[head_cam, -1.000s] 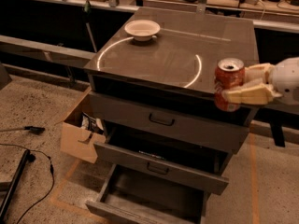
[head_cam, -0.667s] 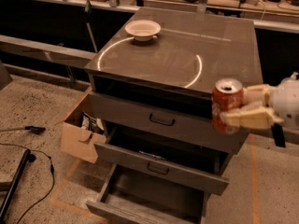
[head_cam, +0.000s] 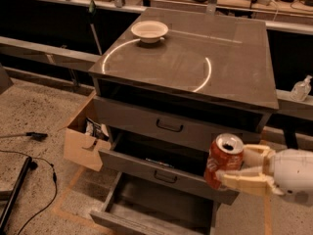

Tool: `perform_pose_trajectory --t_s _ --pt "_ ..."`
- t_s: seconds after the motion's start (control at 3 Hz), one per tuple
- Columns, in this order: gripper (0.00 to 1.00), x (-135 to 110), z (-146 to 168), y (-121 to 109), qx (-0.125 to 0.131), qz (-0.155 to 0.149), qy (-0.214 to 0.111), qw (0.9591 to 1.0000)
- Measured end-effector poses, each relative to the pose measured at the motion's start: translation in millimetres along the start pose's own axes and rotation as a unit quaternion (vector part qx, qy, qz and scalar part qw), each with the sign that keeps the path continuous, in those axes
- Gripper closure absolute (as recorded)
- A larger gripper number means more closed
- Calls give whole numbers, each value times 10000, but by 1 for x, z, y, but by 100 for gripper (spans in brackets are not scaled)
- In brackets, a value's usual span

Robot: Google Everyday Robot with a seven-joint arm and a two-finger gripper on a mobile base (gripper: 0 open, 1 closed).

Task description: Place coke can into bottom drawer

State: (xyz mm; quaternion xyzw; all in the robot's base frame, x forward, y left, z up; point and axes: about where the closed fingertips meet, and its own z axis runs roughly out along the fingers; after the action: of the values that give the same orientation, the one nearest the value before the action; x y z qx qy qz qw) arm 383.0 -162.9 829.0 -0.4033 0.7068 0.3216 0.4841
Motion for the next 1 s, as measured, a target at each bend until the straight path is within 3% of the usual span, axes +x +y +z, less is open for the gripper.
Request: perform_pose_trajectory --t_s 0.33,1.0 --pt "100 51 25 43 -182 -51 -35 9998" --pt "100 52 28 40 -121 -61 -28 9999"
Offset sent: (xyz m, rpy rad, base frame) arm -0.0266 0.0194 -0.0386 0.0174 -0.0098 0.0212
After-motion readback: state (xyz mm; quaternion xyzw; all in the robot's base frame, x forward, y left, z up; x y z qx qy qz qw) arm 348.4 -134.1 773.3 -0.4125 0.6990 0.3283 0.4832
